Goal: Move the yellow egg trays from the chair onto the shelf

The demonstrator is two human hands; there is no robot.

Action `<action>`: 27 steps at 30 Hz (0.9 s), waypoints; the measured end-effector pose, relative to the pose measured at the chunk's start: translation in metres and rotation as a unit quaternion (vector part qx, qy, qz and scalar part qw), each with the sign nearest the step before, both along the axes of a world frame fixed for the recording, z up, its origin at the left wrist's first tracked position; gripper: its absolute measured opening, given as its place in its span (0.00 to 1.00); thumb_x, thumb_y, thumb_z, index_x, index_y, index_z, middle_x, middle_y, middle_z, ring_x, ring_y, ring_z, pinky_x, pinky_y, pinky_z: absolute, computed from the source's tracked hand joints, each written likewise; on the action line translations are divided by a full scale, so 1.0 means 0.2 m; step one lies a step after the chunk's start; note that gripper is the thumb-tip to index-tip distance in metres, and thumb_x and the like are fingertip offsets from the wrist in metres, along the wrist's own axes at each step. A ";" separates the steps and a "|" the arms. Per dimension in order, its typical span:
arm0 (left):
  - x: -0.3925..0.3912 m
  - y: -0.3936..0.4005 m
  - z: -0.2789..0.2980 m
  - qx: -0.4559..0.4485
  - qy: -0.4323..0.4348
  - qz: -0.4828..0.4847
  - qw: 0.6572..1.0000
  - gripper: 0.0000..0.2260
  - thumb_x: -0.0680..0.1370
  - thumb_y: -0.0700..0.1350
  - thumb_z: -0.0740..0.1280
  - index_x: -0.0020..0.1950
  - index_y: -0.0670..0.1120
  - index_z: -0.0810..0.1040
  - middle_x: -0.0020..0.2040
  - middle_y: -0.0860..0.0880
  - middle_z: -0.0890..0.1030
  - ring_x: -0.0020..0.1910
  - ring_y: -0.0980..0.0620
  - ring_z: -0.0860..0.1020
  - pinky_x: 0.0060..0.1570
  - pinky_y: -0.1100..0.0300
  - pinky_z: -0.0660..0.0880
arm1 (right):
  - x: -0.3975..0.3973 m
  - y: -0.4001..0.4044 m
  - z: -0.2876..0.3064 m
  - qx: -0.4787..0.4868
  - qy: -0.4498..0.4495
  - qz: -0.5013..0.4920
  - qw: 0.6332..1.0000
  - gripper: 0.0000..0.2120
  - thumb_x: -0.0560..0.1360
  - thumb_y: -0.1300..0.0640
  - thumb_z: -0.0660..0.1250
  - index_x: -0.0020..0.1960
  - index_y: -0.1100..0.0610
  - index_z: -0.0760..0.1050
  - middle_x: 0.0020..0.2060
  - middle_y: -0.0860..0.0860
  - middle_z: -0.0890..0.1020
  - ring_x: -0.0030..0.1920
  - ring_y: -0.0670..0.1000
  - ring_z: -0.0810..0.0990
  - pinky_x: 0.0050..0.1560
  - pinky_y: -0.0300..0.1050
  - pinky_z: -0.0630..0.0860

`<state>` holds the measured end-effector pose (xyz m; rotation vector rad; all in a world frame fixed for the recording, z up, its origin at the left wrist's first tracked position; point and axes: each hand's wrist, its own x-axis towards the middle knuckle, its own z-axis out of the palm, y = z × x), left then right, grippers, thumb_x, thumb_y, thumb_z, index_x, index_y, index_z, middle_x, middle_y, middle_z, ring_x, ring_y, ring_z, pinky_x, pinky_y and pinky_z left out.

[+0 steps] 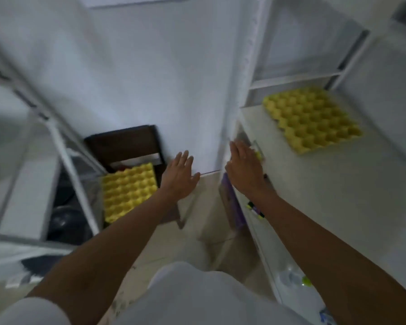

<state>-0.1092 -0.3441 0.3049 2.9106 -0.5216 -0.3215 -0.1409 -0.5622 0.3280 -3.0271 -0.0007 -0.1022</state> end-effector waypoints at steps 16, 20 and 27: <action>-1.00 1.46 -0.40 0.029 0.169 0.218 0.961 0.28 0.84 0.55 0.58 0.80 0.42 0.64 0.81 0.42 0.65 0.81 0.42 0.61 0.79 0.48 0.61 | -0.52 1.17 -0.48 0.067 0.328 0.070 0.940 0.21 0.85 0.53 0.54 0.71 0.65 0.67 0.68 0.61 0.70 0.69 0.61 0.70 0.66 0.56 0.71; -0.98 1.52 -0.46 0.009 0.193 0.208 0.959 0.26 0.84 0.54 0.59 0.79 0.42 0.66 0.78 0.42 0.67 0.79 0.42 0.64 0.75 0.46 0.66 | -0.56 1.29 -0.56 0.084 0.346 0.054 0.933 0.19 0.83 0.55 0.55 0.69 0.64 0.70 0.66 0.60 0.73 0.67 0.61 0.72 0.65 0.55 0.72; -0.70 1.52 -0.59 0.014 0.231 0.171 0.958 0.25 0.85 0.53 0.56 0.79 0.41 0.66 0.80 0.39 0.65 0.78 0.39 0.64 0.76 0.45 0.64 | -0.35 1.34 -0.67 0.109 0.372 0.014 0.922 0.21 0.84 0.53 0.56 0.72 0.62 0.69 0.68 0.61 0.72 0.69 0.62 0.72 0.68 0.55 0.71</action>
